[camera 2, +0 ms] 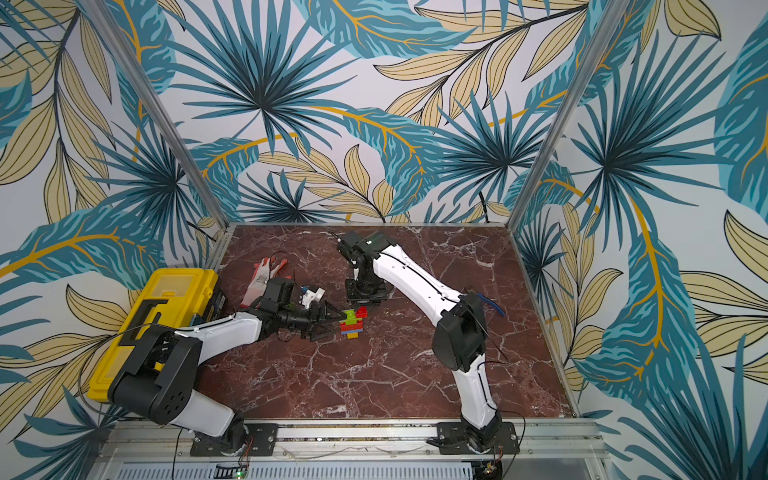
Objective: Assemble a carrot with lego
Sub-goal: Assemble the lego brick with the lego brick.
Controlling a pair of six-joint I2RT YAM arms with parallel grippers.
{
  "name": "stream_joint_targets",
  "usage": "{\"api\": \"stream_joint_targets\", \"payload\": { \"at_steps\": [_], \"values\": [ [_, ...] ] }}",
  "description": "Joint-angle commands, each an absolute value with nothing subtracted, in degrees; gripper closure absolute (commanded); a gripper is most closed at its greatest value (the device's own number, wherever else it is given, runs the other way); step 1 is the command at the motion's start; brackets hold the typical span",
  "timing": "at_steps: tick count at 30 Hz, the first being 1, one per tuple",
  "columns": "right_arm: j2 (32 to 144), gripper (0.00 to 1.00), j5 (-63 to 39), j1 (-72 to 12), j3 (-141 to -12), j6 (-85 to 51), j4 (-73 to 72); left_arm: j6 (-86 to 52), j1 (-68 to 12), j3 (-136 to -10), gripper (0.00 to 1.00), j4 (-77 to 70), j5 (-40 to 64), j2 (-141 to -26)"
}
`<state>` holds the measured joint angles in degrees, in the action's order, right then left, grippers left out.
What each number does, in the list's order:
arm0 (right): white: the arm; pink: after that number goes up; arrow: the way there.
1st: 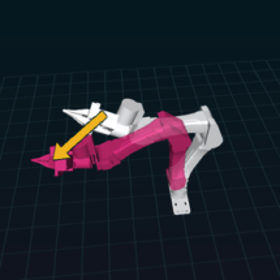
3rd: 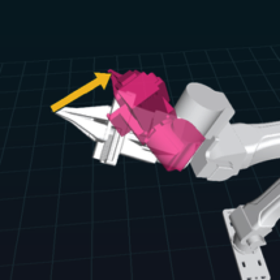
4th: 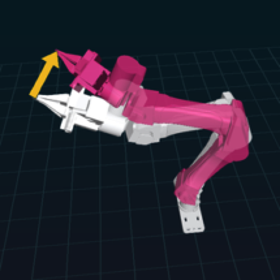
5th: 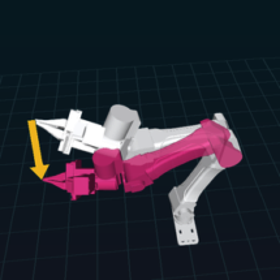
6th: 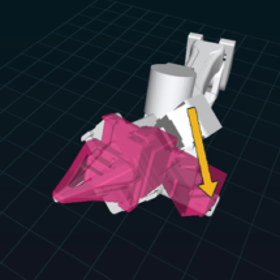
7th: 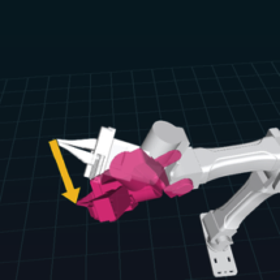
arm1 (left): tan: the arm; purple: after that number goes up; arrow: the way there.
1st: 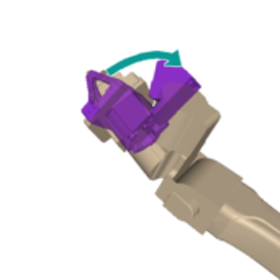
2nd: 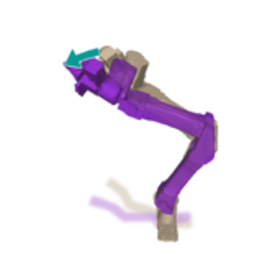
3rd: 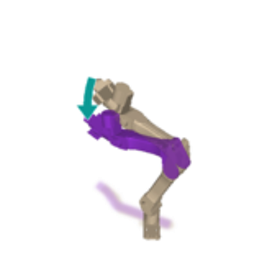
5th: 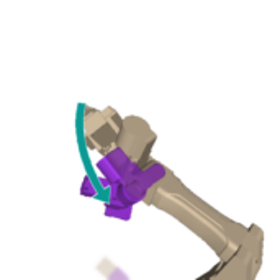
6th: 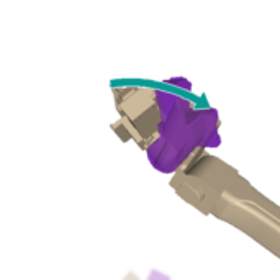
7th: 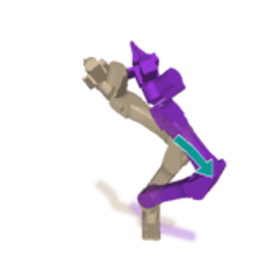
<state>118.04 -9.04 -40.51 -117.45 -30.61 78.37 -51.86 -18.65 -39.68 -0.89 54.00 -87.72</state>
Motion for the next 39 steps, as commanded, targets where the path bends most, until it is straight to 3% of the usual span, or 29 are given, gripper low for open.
{"api": "stream_joint_targets", "payload": {
  "at_steps": [1, 25, 39],
  "values": [
    [120.2, 0.74, -9.3, -41.3, -117.8, -29.9, 81.1, -50.9, -19.0, -39.5, 0.16, 0.9, 51.2, -89.1],
    [124.7, 0.75, -2.3, -43.2, -121.1, -30.6, 88.9, -50.8, -18.9, -38.7, 0.16, 0.9, 50.9, -89.0],
    [124.4, 0.75, -6.3, -44.1, -117.9, -34.4, 82.6, -50.6, -19.0, -38.5, 0.16, 0.9, 50.7, -89.5]
  ]
}}
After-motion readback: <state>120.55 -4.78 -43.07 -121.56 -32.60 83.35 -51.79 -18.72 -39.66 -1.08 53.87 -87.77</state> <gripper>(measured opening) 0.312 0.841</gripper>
